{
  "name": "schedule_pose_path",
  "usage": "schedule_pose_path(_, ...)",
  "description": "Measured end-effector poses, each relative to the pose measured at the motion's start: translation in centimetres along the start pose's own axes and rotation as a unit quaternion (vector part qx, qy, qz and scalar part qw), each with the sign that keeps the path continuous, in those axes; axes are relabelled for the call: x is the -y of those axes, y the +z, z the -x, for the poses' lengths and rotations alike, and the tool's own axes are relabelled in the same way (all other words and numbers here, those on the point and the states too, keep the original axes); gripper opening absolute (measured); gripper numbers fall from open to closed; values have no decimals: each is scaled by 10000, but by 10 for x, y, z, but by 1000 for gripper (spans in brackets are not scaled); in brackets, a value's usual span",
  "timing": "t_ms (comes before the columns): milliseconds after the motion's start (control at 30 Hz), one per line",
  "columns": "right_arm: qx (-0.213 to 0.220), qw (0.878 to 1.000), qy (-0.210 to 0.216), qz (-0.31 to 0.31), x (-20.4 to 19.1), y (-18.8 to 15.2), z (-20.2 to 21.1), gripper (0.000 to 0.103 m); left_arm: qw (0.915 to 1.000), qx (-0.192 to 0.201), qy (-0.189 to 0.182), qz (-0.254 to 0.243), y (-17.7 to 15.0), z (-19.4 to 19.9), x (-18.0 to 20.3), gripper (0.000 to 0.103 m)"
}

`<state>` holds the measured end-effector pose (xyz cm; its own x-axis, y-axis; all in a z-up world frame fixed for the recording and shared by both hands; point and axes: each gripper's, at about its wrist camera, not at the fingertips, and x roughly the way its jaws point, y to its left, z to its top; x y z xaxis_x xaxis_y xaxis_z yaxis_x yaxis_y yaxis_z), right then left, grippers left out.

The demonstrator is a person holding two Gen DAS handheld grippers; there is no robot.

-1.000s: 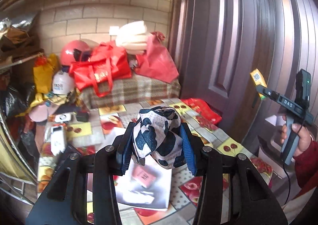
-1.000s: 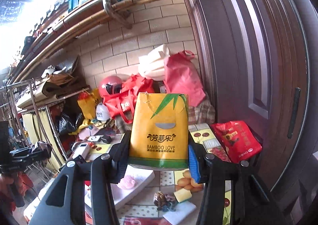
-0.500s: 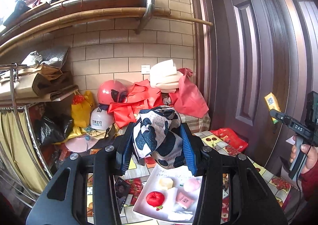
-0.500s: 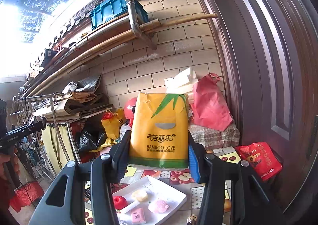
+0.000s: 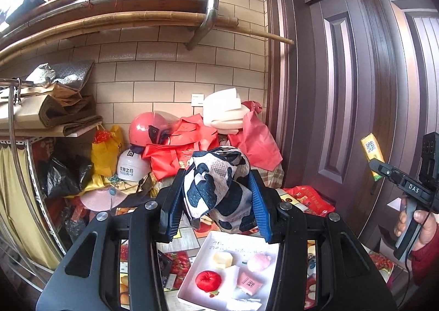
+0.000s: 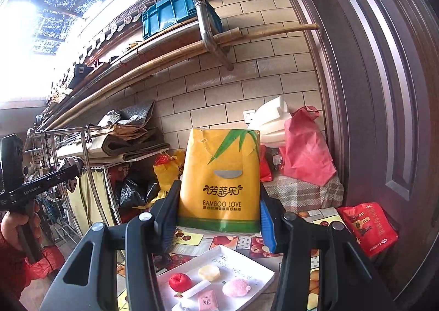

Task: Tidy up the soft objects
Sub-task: 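Lift the cow-print cloth and yellow tissue pack and carry both over the white box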

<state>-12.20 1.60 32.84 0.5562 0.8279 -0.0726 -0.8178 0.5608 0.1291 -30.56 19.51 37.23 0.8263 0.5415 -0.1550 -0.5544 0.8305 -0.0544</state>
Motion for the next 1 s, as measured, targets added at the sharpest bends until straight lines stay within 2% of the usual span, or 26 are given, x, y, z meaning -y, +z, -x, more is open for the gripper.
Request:
schedule_pose_path(433, -309, 9994, 145, 46, -4, -9, -33, 50, 9996, -217, -114, 159, -10, -40, -13, 44)
schedule_pose_path(633, -631, 9977, 222, -68, -1, -23, -63, 50, 9983, -522, -94, 238, -26, -74, -16, 44)
schedule_pose_path(800, -1166, 9920, 320, -359, 7, -48, -102, 50, 9927, -1126, -197, 372, -61, -132, -11, 44)
schedule_pose_path(1000, -1967, 9765, 380, -799, 15, -102, -151, 50, 9780, -2082, -53, 151, -126, -223, 8, 44)
